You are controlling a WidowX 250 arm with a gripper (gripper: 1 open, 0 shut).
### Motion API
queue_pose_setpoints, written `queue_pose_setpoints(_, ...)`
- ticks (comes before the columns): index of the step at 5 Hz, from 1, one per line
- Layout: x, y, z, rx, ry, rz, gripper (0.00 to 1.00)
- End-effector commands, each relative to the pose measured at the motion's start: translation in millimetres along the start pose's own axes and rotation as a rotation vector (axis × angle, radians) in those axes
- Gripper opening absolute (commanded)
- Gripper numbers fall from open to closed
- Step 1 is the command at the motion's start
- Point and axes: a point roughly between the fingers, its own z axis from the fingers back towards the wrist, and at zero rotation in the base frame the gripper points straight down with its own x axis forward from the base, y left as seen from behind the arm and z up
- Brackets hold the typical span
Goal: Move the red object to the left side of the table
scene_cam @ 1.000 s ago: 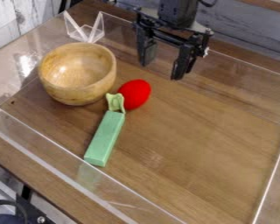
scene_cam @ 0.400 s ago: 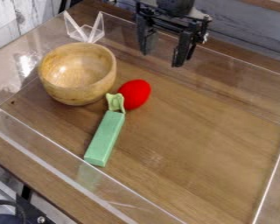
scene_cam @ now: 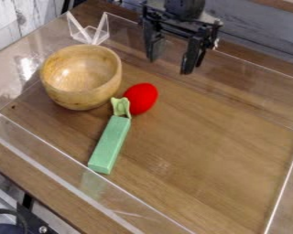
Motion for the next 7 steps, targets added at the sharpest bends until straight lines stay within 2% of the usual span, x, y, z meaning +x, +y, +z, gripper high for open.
queue_pose_setpoints(1, -0.2, 0.5, 18.7, 0.009, -0.066, -0.014, 1.0)
queue_pose_setpoints(4, 4.7, 6.8, 18.7, 0.017, -0.063, -0.029, 1.0)
queue_pose_setpoints(7, -0.2, 1.5, 20.7, 0.011, -0.058, -0.042, 1.0)
